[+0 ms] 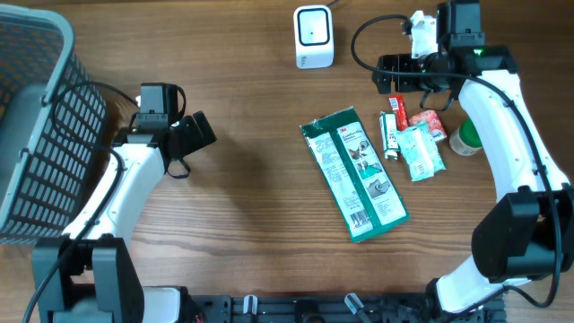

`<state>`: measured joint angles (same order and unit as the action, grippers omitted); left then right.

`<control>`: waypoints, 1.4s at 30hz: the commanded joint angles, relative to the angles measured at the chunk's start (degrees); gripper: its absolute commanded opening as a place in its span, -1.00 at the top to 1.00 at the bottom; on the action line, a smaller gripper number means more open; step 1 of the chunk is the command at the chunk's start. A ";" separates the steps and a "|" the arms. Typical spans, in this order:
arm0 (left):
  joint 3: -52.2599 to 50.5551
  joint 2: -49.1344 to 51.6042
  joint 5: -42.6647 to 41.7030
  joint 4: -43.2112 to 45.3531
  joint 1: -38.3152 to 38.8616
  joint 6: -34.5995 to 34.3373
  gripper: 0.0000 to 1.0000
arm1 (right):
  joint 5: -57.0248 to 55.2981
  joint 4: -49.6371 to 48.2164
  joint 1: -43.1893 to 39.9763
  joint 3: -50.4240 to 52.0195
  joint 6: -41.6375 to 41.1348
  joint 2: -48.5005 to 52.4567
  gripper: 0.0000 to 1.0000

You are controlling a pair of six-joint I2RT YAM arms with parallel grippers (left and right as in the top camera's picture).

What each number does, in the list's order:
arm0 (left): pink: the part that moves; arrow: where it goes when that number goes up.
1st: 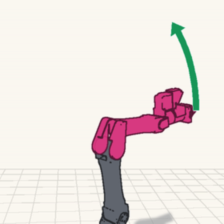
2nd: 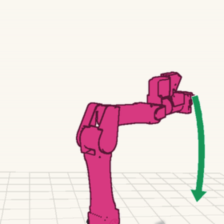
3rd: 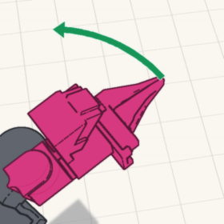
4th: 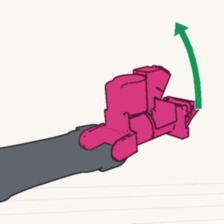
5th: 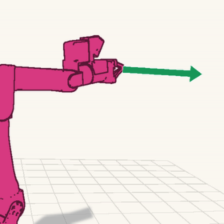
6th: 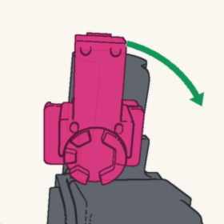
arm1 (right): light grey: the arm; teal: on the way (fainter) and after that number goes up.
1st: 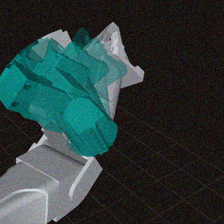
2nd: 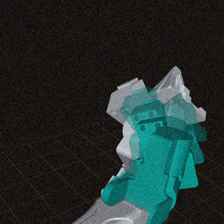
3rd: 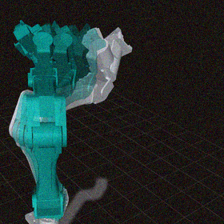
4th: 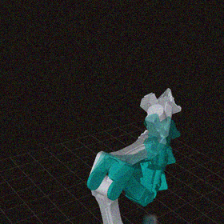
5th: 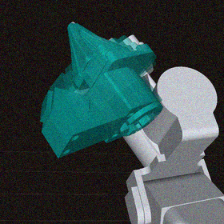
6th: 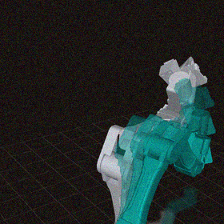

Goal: Scan the item barcode

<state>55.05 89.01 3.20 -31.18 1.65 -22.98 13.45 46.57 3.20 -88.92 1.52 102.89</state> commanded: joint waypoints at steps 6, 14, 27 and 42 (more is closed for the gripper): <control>0.68 -0.50 0.74 0.13 -0.13 0.26 -1.00 | -0.52 -0.57 -0.07 -0.70 -0.42 -0.72 -1.00; 0.68 -0.50 0.74 0.13 -0.13 0.26 -1.00 | -0.52 -0.68 0.02 -0.57 -0.42 -2.45 -1.00; 0.68 -0.50 0.74 0.13 -0.13 0.26 -1.00 | -0.52 -0.68 0.37 -0.57 -0.39 -32.70 -0.99; 0.68 -0.50 0.74 0.13 -0.13 0.26 -1.00 | -4.63 2.97 -0.31 7.30 10.47 -70.58 -0.99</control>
<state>55.05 89.01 3.20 -31.18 1.65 -22.98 10.22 48.56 3.20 -87.59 8.54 39.51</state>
